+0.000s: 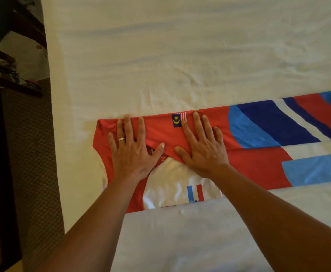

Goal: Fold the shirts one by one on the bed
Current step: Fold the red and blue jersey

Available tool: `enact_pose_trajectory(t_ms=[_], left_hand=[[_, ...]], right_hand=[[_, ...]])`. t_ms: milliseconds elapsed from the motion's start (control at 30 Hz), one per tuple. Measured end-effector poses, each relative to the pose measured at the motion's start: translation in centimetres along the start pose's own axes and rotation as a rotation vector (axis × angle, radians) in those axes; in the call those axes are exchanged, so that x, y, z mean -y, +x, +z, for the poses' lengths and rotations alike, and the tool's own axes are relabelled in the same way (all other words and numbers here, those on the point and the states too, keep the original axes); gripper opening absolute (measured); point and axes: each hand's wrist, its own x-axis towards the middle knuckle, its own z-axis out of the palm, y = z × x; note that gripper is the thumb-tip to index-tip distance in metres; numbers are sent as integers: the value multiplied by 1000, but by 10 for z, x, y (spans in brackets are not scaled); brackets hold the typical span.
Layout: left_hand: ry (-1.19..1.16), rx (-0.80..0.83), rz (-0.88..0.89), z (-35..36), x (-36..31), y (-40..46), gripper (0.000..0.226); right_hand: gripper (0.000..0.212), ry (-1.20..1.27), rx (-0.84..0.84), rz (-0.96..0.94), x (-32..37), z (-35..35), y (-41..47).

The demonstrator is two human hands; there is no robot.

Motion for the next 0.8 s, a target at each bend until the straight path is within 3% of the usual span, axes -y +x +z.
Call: enact_pose_trajectory(t_ms=[267, 500, 800], left_hand=[[34, -22, 83, -10, -65, -28, 81], [-109, -119, 231, 7, -193, -41, 50], [-124, 50, 511, 42, -366, -62, 40]], right_hand=[[64, 192, -64, -39, -53, -46, -18], [39, 107, -213, 7, -183, -67, -32], [32, -49, -168, 183, -334, -101, -40]])
